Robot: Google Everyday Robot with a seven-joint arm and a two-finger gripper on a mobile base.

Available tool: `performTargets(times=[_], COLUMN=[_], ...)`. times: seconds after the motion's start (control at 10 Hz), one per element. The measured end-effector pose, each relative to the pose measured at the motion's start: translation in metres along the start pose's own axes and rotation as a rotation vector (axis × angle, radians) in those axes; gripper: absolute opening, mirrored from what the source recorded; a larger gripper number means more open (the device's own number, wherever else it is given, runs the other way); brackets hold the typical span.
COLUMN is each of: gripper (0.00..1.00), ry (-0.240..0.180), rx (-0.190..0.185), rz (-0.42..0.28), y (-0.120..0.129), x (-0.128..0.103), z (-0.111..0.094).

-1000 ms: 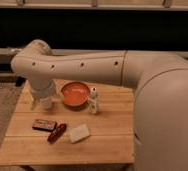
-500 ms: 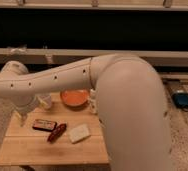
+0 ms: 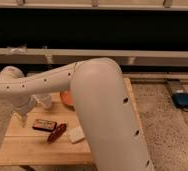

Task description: Place the eraser on the white sponge

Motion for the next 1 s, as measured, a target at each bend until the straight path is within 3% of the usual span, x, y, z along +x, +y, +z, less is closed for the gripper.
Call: performTargets(times=[1.0], gripper=[0.8], ry=[-0.029], rx=[-0.005], rz=[-0.011], y=[0.0035], x=[-0.0037], z=[0.0086])
